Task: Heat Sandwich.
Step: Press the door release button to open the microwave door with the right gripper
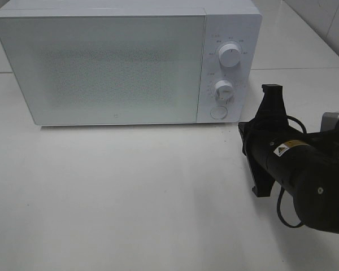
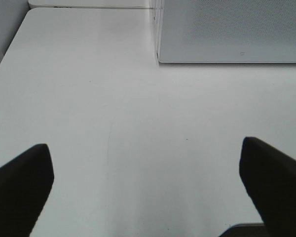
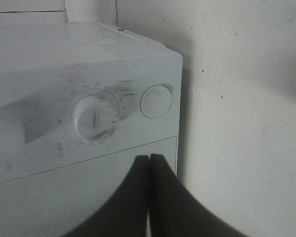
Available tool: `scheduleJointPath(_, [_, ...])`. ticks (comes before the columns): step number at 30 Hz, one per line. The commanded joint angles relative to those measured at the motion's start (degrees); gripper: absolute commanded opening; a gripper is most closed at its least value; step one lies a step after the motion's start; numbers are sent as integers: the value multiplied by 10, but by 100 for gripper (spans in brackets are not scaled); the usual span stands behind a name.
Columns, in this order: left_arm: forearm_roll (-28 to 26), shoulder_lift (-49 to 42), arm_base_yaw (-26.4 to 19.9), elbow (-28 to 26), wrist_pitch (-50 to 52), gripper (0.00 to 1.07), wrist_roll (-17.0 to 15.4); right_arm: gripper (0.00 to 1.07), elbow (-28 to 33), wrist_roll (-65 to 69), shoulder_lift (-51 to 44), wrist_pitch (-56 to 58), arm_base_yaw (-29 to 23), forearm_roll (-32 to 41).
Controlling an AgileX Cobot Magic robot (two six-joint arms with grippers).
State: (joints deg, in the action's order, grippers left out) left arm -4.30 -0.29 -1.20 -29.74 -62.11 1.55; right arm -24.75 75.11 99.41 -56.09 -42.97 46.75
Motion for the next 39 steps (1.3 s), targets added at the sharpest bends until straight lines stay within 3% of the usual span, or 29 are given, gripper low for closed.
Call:
scheduleJointPath(1, [-4, -9, -2, 1, 7, 98, -1, 0, -14, -13, 1, 20, 19, -20])
scheduleJointPath(18, [-4, -9, -2, 1, 7, 98, -1, 0, -125, 13, 113, 41, 80, -100])
scheduleJointPath(39, [-4, -9, -2, 1, 7, 98, -1, 0, -226, 19, 209, 94, 128, -113])
